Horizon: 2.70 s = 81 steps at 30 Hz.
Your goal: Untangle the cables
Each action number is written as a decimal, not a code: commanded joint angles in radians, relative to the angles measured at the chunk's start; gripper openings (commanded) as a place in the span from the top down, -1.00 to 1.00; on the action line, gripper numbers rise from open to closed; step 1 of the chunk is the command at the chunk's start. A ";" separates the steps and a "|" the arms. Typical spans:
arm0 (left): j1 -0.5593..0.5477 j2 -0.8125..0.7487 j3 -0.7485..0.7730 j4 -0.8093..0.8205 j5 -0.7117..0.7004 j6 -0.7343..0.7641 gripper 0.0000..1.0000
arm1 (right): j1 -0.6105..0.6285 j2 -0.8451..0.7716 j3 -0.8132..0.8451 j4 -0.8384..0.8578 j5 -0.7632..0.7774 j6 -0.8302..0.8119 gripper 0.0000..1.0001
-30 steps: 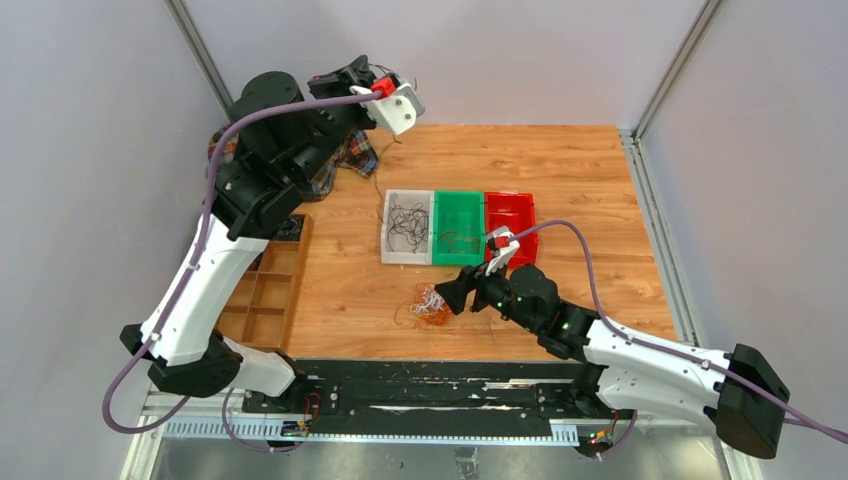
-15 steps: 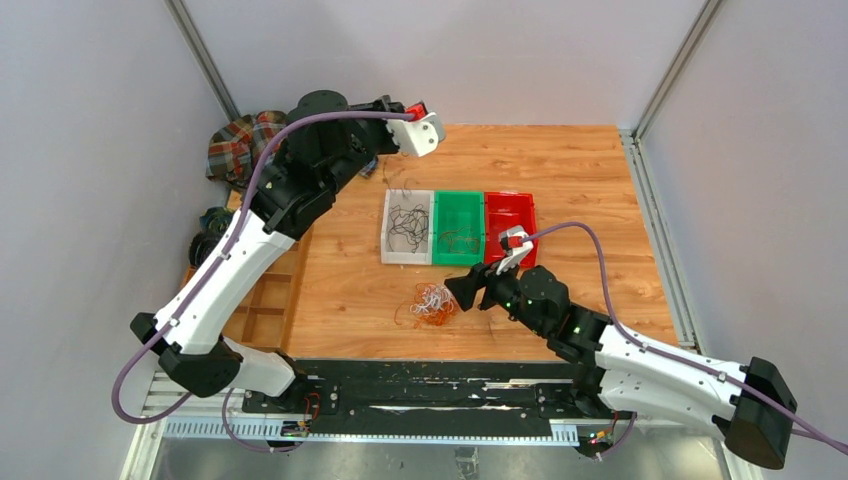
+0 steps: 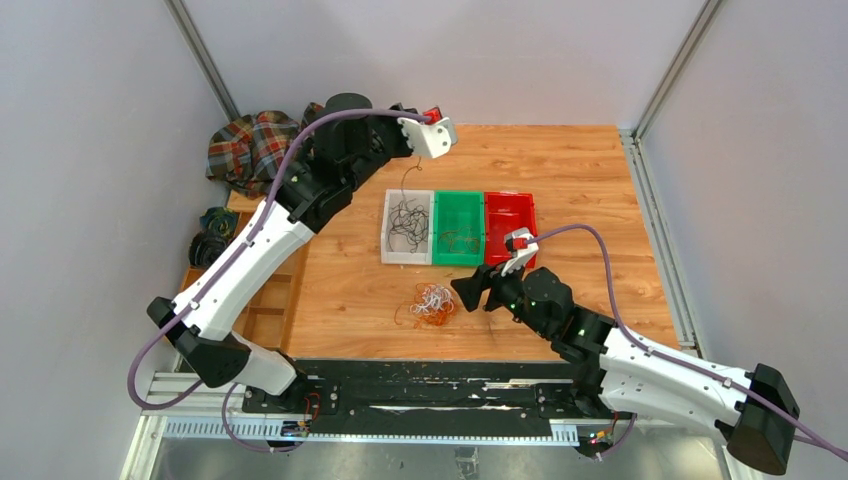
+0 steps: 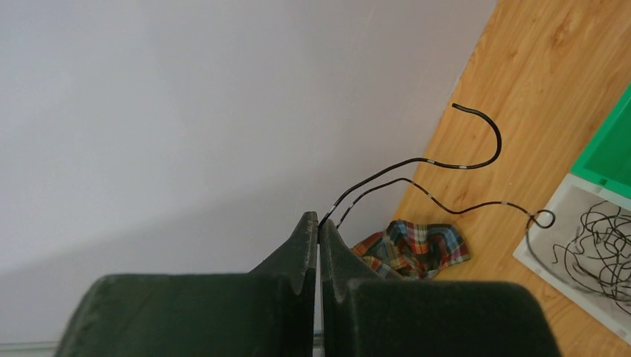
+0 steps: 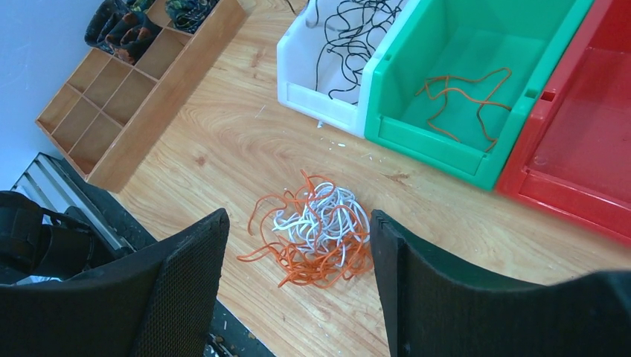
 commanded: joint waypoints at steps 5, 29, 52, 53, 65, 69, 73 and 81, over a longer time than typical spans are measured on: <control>0.025 -0.005 -0.087 0.063 0.015 -0.002 0.99 | -0.023 -0.022 -0.018 -0.017 0.019 0.004 -0.38; 0.064 0.107 -0.373 0.141 0.022 -0.127 0.99 | -0.032 -0.086 -0.021 -0.069 0.047 0.012 -0.37; 0.127 0.340 -0.521 0.290 0.055 -0.169 0.99 | -0.117 -0.125 -0.054 -0.117 0.014 0.026 -0.36; 0.131 0.347 -0.501 0.249 0.090 -0.175 0.99 | -0.125 -0.122 -0.054 -0.117 0.006 0.027 -0.36; 0.209 0.384 -0.308 -0.055 0.324 -0.189 -0.26 | -0.167 -0.119 -0.036 -0.116 -0.045 0.022 -0.36; 0.227 0.379 -0.242 -0.137 0.369 -0.147 -0.43 | -0.169 -0.119 -0.030 -0.123 -0.048 0.023 -0.35; 0.237 0.368 -0.155 -0.246 0.455 -0.118 -0.47 | -0.168 -0.124 -0.022 -0.133 -0.047 0.025 -0.34; 0.209 0.383 -0.173 -0.300 0.537 -0.156 -0.42 | -0.168 -0.130 -0.023 -0.142 -0.045 0.031 -0.34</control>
